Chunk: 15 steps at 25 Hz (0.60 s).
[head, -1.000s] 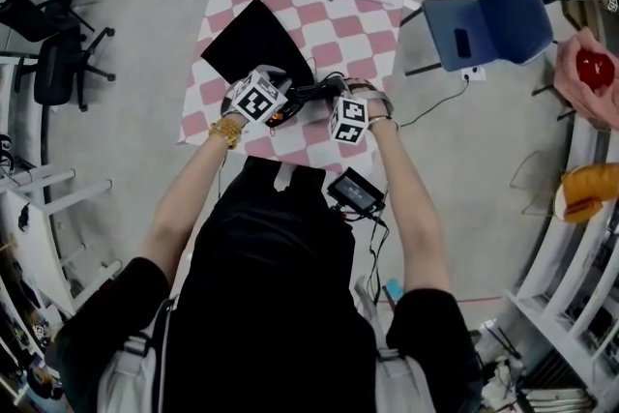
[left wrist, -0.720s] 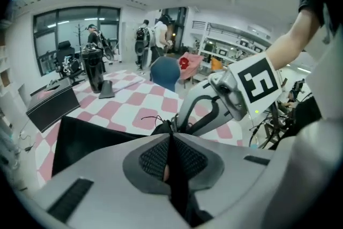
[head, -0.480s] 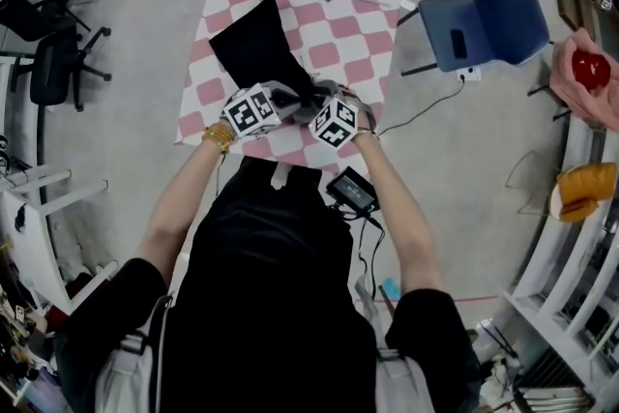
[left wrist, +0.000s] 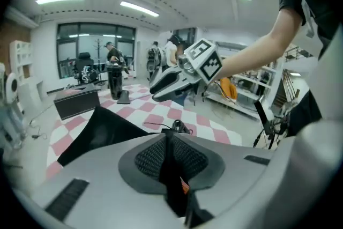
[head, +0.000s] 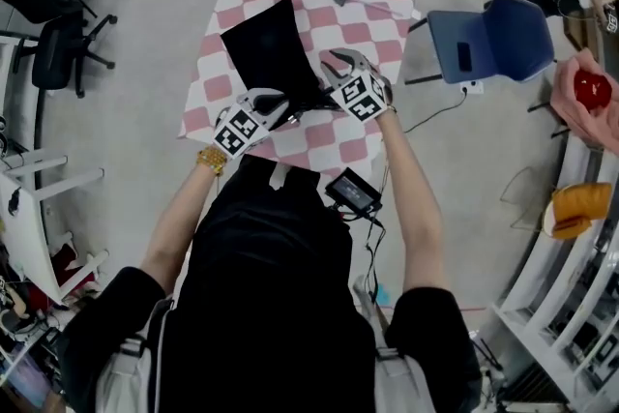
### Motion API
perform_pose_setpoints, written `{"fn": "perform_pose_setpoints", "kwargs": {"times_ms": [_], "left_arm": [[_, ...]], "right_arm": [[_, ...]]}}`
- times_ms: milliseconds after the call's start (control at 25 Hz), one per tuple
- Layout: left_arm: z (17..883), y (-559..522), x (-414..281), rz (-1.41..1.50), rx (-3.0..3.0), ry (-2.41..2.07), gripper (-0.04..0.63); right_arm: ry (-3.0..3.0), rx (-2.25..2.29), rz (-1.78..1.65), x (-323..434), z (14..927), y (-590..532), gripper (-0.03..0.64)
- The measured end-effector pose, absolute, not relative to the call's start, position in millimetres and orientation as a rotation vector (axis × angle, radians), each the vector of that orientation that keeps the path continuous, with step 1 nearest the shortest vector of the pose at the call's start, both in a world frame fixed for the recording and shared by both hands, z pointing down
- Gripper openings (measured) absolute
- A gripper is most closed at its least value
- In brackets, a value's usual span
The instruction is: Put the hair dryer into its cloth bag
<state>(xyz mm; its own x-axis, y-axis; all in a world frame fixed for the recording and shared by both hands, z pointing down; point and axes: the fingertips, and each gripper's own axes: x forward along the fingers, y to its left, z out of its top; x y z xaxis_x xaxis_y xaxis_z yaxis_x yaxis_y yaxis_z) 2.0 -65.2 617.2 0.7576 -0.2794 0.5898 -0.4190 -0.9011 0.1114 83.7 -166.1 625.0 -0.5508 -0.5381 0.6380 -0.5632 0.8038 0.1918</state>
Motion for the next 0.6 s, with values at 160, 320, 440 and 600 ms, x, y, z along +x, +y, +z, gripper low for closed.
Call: {"fn": "perform_pose_setpoints", "kwargs": {"times_ms": [160, 320, 440, 600], "left_arm": [[616, -54, -16, 0.748, 2.663, -0.632, 0.032], [613, -43, -31, 0.723, 2.652, -0.674, 0.032], [612, -38, -46, 0.706, 2.632, -0.704, 0.031], [619, -36, -72, 0.735, 2.561, -0.752, 0.031]], "right_arm": [[-2.322, 0.819, 0.358, 43, 649, -204, 0.123], [-2.275, 0.788, 0.681, 13, 674, -220, 0.19], [-2.194, 0.791, 0.794, 7, 692, -224, 0.179], [-2.11, 0.624, 0.604, -2, 715, -199, 0.034]]}}
